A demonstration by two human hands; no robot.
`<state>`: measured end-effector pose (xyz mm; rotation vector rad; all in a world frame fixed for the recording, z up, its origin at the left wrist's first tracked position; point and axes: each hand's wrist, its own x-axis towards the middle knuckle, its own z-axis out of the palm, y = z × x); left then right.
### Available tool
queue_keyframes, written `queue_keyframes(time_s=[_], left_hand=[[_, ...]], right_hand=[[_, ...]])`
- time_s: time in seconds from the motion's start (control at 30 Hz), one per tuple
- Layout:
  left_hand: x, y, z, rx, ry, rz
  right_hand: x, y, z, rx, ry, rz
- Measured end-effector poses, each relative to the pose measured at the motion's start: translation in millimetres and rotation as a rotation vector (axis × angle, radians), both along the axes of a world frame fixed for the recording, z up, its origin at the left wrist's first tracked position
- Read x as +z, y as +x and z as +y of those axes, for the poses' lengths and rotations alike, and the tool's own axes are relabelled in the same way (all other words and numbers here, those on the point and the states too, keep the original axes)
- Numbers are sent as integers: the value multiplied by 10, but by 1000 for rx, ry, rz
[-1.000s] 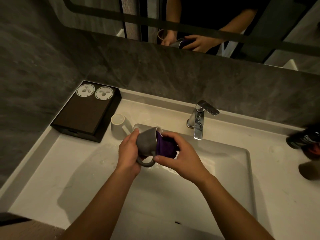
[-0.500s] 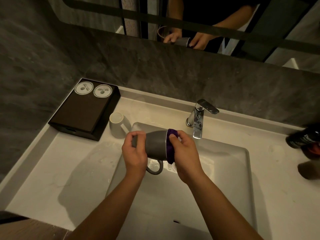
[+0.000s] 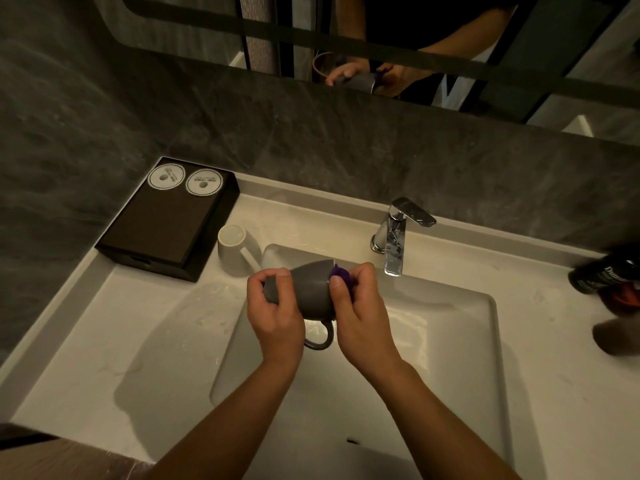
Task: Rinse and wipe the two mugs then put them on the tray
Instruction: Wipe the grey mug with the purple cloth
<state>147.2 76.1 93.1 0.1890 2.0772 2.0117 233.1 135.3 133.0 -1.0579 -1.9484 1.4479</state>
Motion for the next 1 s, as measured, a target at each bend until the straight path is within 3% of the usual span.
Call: queue_keyframes(time_s=[0.1,0.13,0.2,0.27,0.43,0.57,0.63,0.7,0.8,0.83,0.87,1.0], left_hand=[[62,-17,-17,-95,-40,-130],[70,-85,-12,-149,-58,-280],[129,-251,9,-231,-20,-752],[185,-343,2,-313,-11,-996],[164,-189,82,-98,-38,-698],[135,-5,6,-56,-57,-140],[119,53,-36,-93,-14,-1],[107,0,-37,-145,-5,-180],[214,-197,-20,-277,143,-976],[243,-240,-41,-309,170,-1079],[248,-259,-46,-315,177,-1080],[164,-133,-23,-160,75,-746]], right_hand=[[-55,35,-6,-32,58,-10],[-74,62,-6,-23,83,-20],[-130,123,-8,55,155,-49],[-180,161,-35,147,204,-74],[-189,96,-110,25,155,-47],[-71,2,-21,-155,-84,-14],[-24,-23,28,-165,-140,6],[4,-20,16,-131,-69,29],[-34,36,-26,-33,87,42],[-66,64,-41,-7,114,33],[-91,81,-59,7,123,20],[-109,70,-153,-66,23,20]])
